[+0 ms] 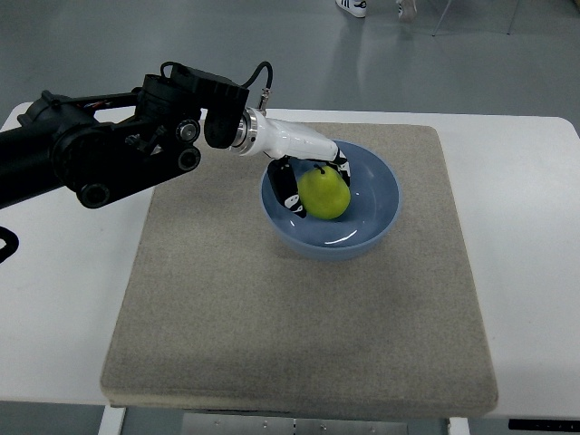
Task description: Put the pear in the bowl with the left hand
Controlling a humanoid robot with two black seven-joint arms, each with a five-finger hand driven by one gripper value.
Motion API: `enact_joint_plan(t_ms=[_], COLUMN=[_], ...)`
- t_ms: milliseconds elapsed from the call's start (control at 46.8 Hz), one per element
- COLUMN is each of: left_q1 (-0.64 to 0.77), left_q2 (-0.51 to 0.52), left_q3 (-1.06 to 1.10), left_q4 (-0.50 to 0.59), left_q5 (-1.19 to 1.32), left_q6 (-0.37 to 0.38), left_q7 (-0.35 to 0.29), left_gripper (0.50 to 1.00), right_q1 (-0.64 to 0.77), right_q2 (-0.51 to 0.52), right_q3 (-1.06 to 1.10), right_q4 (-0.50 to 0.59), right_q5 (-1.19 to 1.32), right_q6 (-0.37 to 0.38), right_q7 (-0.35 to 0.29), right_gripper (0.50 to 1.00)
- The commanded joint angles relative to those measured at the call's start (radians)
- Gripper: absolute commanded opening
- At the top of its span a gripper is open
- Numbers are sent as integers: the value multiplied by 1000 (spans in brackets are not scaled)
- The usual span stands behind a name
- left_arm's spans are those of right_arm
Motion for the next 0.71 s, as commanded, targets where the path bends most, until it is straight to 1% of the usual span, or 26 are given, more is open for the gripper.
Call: enact_joint_plan(t_ms=[0,64,257,385,428,578,684], left_q1=[-4,-5,-5,-1,-1,-1,-1], left_q2=[8,14,37,52,54,41,43], left_q3=[-1,-4,-38,-85,-119,-251,-257], left_q4=[-3,-5,-3,12,44,224,268], left_q5=[-14,-20,-54,-138,-184,-379,-495], left_q6=[1,1,1,4,10,60,62], left_q7=[0,0,0,0,0,-2,0], left_gripper=[975,990,992,992,992,992,992], right_q1=[0,0,0,0,0,0,0], right_q2=[0,0,0,0,0,0,0], right_q3=[0,0,0,0,0,0,0], right_q4=[0,0,0,0,0,0,0], right_q5=[0,0,0,0,0,0,0], right_q6=[0,0,0,0,0,0,0], right_q7=[0,0,0,0,0,0,0], right_gripper=[924,924,924,924,924,926,924])
